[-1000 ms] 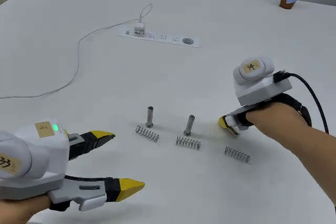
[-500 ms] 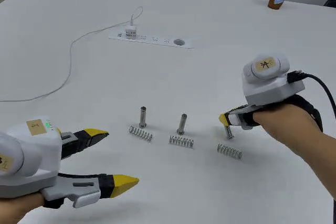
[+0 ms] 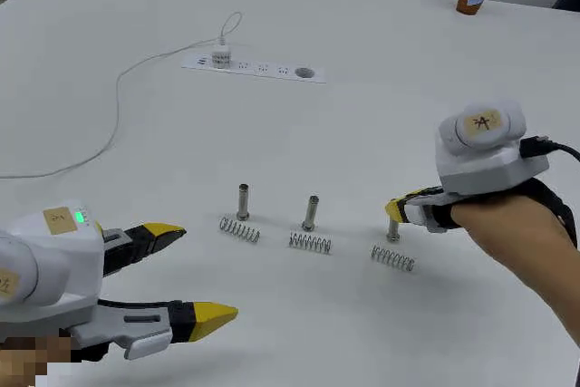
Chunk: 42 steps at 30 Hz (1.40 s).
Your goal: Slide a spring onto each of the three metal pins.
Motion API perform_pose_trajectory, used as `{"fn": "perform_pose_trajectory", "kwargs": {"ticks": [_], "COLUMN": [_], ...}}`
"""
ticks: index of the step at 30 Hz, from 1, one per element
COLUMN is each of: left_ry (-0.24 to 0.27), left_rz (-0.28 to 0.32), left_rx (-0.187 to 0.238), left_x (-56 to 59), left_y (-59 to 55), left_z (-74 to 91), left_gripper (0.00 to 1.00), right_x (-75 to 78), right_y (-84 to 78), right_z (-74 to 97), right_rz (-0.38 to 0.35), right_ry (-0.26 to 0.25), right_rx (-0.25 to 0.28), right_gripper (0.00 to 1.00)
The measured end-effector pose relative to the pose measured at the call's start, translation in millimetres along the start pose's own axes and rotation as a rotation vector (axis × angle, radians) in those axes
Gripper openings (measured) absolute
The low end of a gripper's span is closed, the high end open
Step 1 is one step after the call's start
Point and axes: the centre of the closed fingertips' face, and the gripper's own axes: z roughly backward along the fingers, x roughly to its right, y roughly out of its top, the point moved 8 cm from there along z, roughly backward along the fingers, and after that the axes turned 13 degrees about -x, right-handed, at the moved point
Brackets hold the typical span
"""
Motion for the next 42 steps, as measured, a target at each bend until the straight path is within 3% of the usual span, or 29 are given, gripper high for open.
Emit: {"fn": "perform_pose_trajectory", "kwargs": {"ticks": [15, 33, 42], "left_ry": [-0.008, -0.008, -0.013], "left_rz": [-0.003, -0.005, -0.007], "left_rx": [-0.004, -0.009, -0.015], "left_x": [1.7, 2.7, 3.9], "left_y": [0.8, -0.9, -1.3], "left_z": [-3.4, -2.2, -2.9], "left_gripper": [0.71, 0.71, 0.71], "right_x": [2.9, 3.2, 5.6], "right_y": [-10.4, -9.8, -22.5], "right_z": [3.0, 5.2, 14.2], "right_rz": [-0.017, 0.027, 0.044], "right_ry": [0.010, 0.012, 0.014], "right_rx": [0.026, 0.043, 0.052], "right_gripper": [0.09, 0.12, 0.15]}}
